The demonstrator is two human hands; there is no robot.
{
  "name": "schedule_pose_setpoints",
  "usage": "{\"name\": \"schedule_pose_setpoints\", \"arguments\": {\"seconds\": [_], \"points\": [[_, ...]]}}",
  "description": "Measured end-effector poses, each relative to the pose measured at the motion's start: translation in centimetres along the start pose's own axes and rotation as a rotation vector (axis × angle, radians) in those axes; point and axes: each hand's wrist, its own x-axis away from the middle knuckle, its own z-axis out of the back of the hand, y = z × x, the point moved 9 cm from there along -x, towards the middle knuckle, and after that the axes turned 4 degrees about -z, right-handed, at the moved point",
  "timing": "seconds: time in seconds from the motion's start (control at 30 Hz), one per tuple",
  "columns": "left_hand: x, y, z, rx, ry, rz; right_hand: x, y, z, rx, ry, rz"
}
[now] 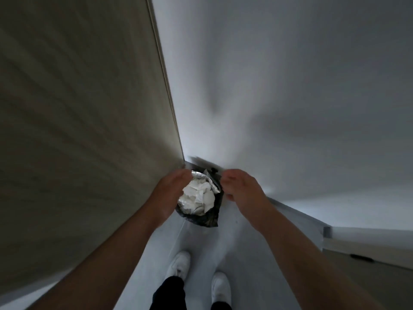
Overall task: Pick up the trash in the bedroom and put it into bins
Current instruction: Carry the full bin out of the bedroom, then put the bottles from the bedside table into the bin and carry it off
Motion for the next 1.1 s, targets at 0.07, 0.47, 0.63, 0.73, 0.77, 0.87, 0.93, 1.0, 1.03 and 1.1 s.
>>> {"name": "schedule_pose_setpoints", "arguments": {"seconds": [0.07,0.47,0.63,0.73,0.77,0.87,0.93,1.0,1.03,1.1], "points": [[4.0,4.4,0.6,-0.008,0.033,-0.094,3.8,-3.8,0.1,0.063,-0.031,0.081],[30.1,16.9,9.8,0.039,0.380,-0.302,24.5,-15.5,-7.1,0.277,-0.321,0.269],[41.7,17.4,16.6,0.089,0.612,-0.377,33.3,-17.9,-17.8,0.467,-0.581,0.420],[48.5,15.5,21.6,0.181,0.773,-0.393,39.2,-18.2,-24.9,0.565,-0.741,0.488],[50.8,14.4,23.4,0.210,0.835,-0.390,41.0,-18.1,-27.3,0.586,-0.782,0.507],[58.0,10.6,28.5,0.282,0.996,-0.396,46.2,-17.1,-33.9,0.620,-0.882,0.538],[63.1,8.0,31.7,0.307,1.100,-0.392,49.3,-16.0,-38.2,0.636,-0.946,0.548],[68.2,5.2,34.8,0.320,1.193,-0.383,51.7,-14.6,-42.6,0.649,-0.989,0.560],[70.7,3.8,36.3,0.325,1.234,-0.376,53.0,-14.0,-44.7,0.651,-1.007,0.566],[75.0,0.9,39.2,0.352,1.305,-0.364,55.4,-12.6,-48.9,0.659,-1.038,0.593]]}}
